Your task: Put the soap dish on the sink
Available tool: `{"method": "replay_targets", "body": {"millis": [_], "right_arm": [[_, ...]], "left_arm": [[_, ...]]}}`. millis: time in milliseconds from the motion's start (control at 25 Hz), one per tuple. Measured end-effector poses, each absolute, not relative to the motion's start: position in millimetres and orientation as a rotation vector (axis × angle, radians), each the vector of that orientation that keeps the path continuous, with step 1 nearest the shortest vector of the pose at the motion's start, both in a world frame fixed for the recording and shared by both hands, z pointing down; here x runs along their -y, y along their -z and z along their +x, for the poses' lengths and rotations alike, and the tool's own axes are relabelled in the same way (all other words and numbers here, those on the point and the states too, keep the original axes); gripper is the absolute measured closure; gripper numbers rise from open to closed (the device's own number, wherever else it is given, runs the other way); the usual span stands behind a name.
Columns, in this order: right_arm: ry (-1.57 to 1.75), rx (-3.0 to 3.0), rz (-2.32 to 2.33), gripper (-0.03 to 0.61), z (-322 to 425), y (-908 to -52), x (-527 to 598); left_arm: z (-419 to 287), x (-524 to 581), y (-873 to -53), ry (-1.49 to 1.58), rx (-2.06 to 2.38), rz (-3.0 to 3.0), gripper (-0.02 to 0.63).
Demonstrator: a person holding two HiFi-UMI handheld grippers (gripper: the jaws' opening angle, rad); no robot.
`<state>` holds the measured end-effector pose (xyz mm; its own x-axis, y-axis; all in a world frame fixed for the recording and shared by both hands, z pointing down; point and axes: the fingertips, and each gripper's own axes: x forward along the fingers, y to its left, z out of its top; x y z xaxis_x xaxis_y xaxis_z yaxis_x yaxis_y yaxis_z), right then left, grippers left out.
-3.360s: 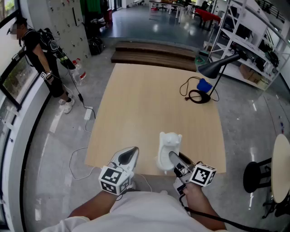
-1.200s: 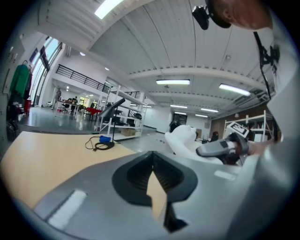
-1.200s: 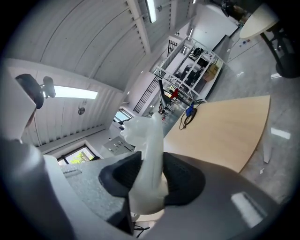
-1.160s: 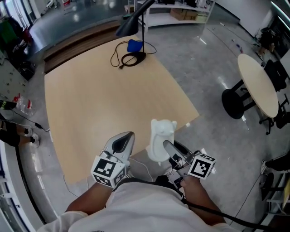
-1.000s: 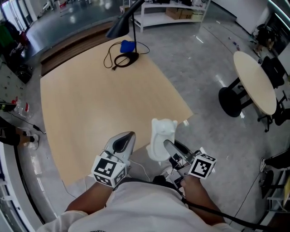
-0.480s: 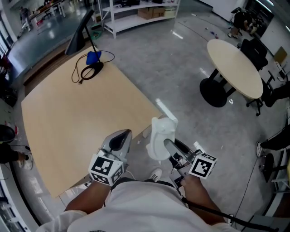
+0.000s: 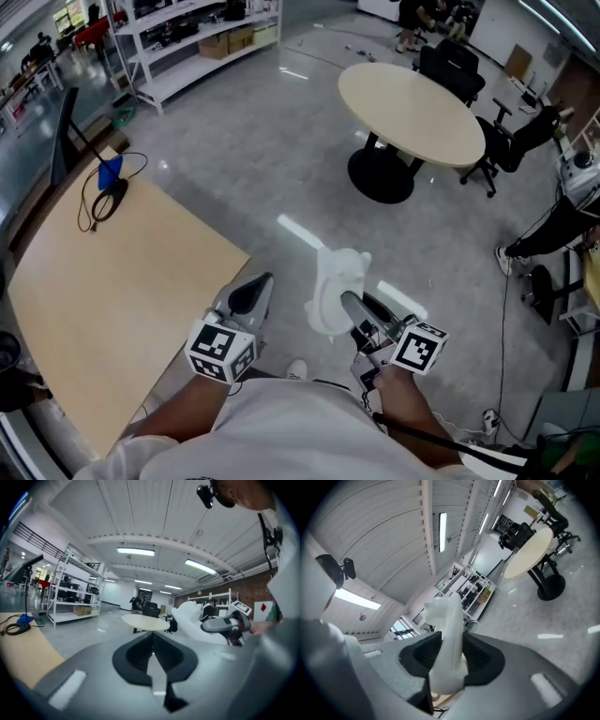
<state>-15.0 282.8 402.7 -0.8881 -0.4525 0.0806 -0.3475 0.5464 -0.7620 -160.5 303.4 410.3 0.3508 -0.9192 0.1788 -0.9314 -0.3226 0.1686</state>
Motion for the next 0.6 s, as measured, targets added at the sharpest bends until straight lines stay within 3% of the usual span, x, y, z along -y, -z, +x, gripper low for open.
{"method": "replay_targets", "body": {"millis": [600], "right_arm": [[1.206, -2.363, -1.028, 0.436, 112.9, -412.4, -266.6]], "left_arm": [[-40.8, -255.1, -412.2, -0.227, 1.307, 2.595, 0.606]]}}
